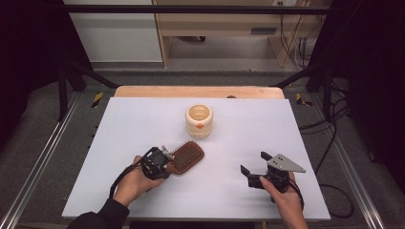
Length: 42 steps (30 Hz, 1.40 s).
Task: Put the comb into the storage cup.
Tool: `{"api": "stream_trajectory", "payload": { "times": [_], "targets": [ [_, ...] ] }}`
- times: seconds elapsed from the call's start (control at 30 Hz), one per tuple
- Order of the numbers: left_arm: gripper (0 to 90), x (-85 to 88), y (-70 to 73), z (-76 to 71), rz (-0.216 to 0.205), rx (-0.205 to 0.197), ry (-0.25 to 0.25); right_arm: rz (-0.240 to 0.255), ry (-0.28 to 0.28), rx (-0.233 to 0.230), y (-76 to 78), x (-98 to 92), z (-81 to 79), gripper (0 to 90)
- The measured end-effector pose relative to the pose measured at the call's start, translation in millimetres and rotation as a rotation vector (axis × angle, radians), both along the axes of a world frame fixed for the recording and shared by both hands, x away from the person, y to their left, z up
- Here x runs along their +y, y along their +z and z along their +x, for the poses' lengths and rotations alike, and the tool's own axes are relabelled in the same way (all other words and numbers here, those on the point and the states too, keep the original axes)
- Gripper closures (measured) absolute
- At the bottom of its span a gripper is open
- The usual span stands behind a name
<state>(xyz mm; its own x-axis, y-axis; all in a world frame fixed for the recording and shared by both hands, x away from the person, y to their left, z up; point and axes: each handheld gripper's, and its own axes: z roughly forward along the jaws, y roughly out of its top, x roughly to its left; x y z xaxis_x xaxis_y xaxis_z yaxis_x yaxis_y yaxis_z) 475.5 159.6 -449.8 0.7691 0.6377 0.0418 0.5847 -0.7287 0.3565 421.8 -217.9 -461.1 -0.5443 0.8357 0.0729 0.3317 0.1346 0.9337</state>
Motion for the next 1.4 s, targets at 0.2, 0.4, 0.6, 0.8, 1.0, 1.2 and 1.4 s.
{"api": "stream_trajectory", "payload": {
  "times": [0.2,0.4,0.6,0.8,1.0,1.2,1.4],
  "targets": [
    [72.6,-0.2,0.0,-2.0,0.003,-0.019,-0.014,0.002,0.0,-0.002,0.6,0.1,-0.5,6.3],
    [72.6,0.8,-0.3,-4.1,-0.004,-0.04,-0.029,0.006,-0.002,-0.003,0.8,-1.2,-0.3,6.3],
    [72.7,4.1,-1.5,-7.7,-0.032,-0.083,-0.027,0.006,0.003,-0.005,1.4,-0.5,-0.7,6.3],
    [72.7,12.2,-3.1,-13.6,-0.095,-0.189,-0.035,0.004,0.006,-0.007,1.6,1.2,-1.5,6.3],
    [72.7,21.2,-3.3,-19.5,-0.174,-0.275,-0.009,0.008,0.008,-0.011,2.9,2.7,-2.0,6.3],
    [72.7,26.3,-5.3,-22.4,-0.259,-0.358,0.013,0.02,0.002,-0.007,3.8,3.7,-1.2,6.3],
    [72.7,24.3,-3.9,-19.9,-0.312,-0.42,0.02,0.059,0.014,-0.004,14.9,12.3,4.4,5.9]
  ]
}}
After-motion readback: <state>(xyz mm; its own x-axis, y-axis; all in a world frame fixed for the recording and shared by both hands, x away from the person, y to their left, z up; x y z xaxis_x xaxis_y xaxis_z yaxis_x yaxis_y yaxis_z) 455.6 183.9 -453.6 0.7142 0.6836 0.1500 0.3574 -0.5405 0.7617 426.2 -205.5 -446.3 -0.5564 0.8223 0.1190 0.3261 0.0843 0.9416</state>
